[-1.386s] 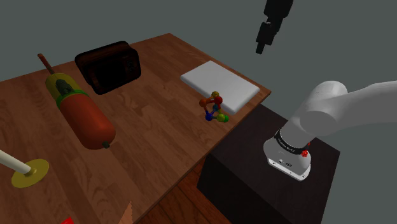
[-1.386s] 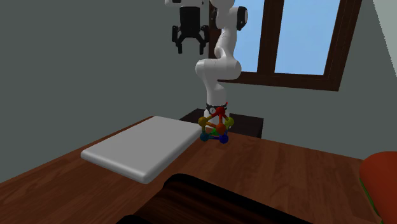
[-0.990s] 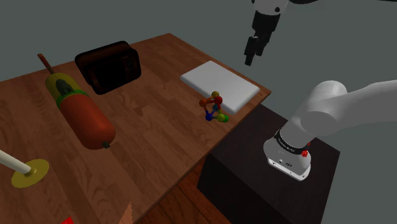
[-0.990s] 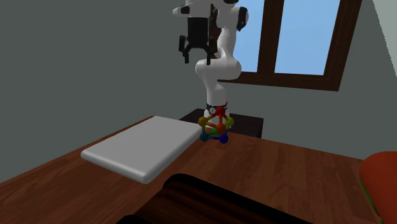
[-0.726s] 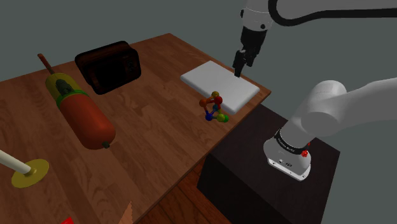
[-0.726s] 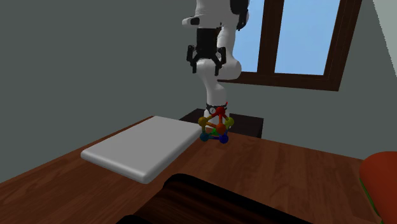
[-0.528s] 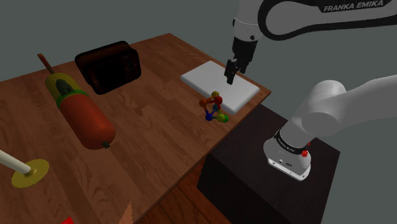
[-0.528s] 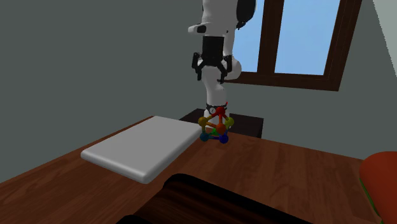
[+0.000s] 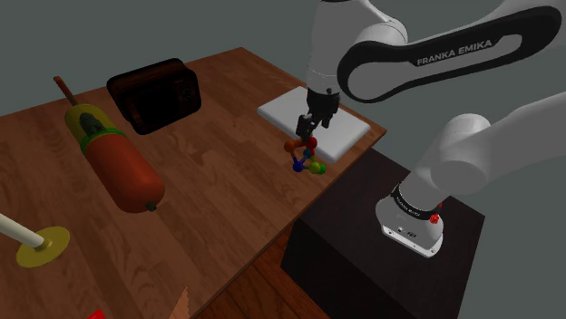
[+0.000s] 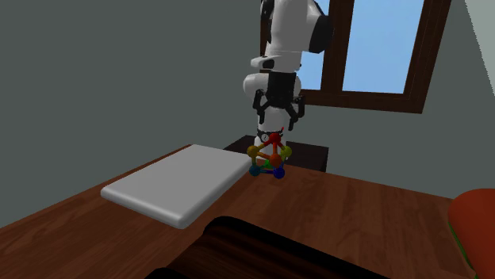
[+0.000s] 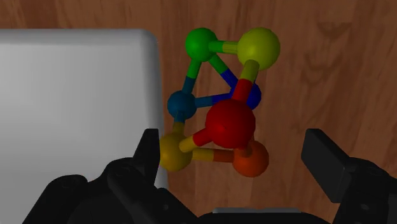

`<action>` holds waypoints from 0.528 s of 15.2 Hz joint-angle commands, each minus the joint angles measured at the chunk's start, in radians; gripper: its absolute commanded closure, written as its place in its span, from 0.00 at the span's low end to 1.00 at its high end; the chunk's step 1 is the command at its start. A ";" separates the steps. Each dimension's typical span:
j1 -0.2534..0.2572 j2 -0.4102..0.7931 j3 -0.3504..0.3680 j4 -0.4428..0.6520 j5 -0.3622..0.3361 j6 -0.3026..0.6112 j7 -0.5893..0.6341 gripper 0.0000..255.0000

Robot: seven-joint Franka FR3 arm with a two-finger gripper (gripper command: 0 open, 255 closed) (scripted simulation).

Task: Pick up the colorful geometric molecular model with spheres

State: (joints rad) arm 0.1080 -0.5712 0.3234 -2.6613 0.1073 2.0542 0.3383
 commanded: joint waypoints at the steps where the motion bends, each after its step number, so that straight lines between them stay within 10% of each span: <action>1: -0.001 0.020 0.008 -0.015 0.000 0.036 0.007 0.00; 7: -0.004 0.058 0.021 -0.053 0.001 0.112 0.015 0.00; 8: -0.004 0.059 0.022 -0.052 0.001 0.112 0.016 1.00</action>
State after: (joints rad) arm 0.1043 -0.5142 0.3442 -2.7124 0.1082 2.1624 0.3533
